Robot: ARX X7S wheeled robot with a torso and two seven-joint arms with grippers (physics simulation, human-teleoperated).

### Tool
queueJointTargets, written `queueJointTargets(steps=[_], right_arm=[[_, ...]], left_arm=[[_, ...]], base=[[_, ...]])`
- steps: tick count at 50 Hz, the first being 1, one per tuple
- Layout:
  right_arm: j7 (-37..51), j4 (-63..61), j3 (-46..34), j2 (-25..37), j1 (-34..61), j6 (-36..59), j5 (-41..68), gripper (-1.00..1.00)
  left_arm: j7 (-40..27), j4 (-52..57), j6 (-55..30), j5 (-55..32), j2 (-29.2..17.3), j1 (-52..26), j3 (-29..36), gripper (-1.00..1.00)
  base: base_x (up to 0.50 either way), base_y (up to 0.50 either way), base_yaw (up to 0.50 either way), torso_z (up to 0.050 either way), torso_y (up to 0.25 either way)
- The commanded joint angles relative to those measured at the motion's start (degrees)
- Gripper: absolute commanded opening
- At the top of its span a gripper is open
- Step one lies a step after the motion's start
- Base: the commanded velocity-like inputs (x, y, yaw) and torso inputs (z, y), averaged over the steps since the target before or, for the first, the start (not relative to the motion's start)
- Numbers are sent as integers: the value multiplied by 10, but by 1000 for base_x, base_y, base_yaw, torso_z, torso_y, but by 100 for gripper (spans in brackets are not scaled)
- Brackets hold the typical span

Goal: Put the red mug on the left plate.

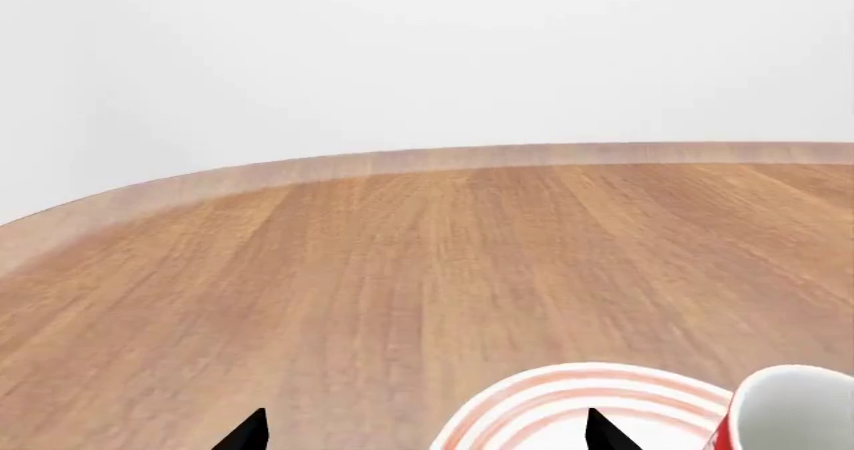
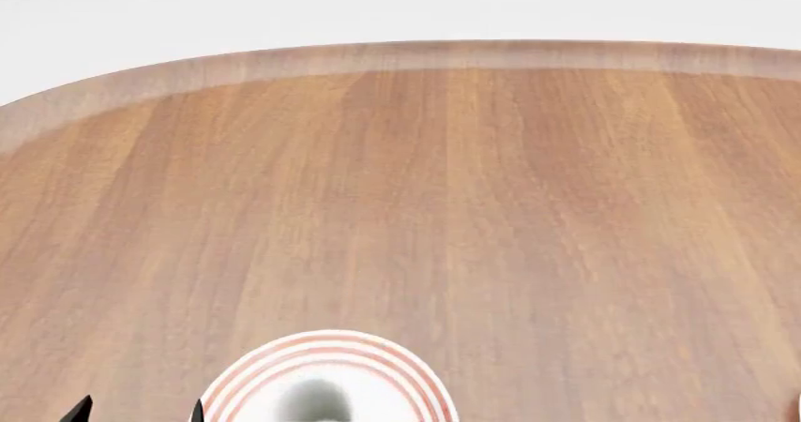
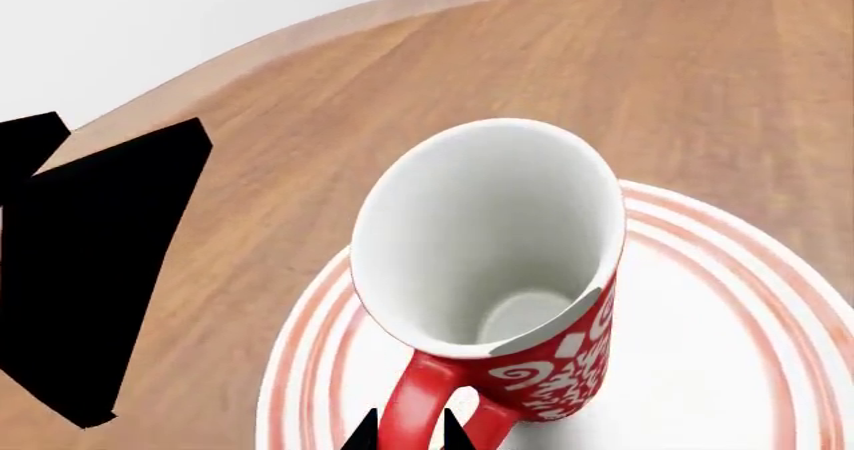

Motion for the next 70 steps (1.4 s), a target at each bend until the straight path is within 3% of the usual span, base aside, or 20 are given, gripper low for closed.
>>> queueJointTargets(steps=[1, 19, 20, 42, 70], right_arm=[[-3, 8, 0, -3, 3, -5, -8, -100], [-4, 12, -4, -2, 5, -3, -6, -100], [-4, 9, -4, -2, 5, 2, -2, 100], [5, 0, -3, 3, 5, 1, 0, 100], [101, -260, 13, 88, -22, 32, 6, 100]], left_arm=[[-2, 1, 0, -1, -1, 0, 2, 100], [-3, -1, 2, -3, -3, -1, 4, 100], [-3, -1, 2, -4, -3, -1, 4, 100], [-6, 1, 2, -7, -6, -2, 6, 100], [-31, 86, -7, 3, -29, 21, 6, 100]], base=[[0, 0, 0, 0, 0], [0, 0, 0, 0, 0], [0, 0, 0, 0, 0], [0, 0, 0, 0, 0], [0, 0, 0, 0, 0]])
